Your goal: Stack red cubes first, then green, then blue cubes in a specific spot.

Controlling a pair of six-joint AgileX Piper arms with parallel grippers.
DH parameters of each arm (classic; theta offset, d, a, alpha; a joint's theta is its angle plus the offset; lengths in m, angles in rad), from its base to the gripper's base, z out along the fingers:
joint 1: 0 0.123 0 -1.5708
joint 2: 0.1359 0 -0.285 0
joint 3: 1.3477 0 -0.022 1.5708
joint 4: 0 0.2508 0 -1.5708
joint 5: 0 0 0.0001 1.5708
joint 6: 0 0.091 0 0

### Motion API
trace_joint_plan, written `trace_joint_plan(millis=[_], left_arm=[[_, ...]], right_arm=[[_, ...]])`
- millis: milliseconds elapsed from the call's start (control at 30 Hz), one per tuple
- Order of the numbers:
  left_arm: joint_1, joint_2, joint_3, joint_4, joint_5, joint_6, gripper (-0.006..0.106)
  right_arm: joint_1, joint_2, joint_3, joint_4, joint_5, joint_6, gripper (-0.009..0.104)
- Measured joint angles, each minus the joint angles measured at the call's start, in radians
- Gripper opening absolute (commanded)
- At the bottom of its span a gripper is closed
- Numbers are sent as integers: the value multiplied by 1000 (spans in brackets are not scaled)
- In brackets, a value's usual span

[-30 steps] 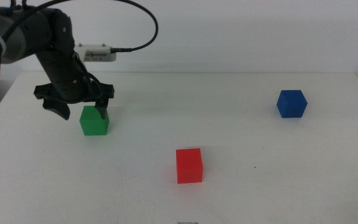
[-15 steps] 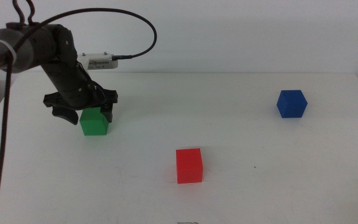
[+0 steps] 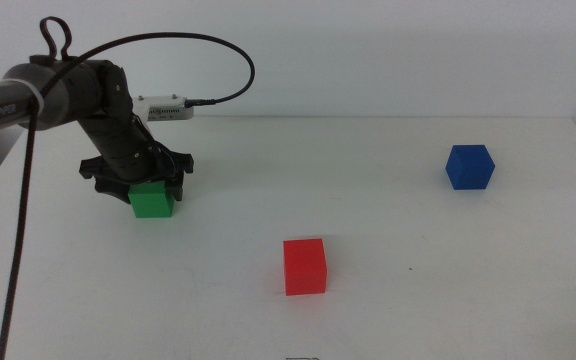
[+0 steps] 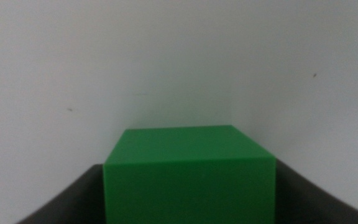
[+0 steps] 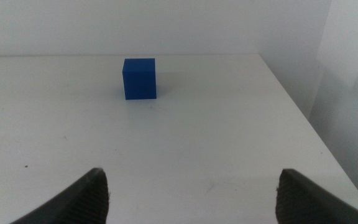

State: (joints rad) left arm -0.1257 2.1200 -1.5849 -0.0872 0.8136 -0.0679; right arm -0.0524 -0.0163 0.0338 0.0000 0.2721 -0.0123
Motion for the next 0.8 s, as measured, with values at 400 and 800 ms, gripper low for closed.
trace_joint_plan(millis=[400,800], left_arm=[[0,-120,104,-49,17,30,28],[-156,-621,460,-58,-55,-195,29]], right_arm=[[0,0,0,0,0,0,94],[0,0,0,0,0,0,94]])
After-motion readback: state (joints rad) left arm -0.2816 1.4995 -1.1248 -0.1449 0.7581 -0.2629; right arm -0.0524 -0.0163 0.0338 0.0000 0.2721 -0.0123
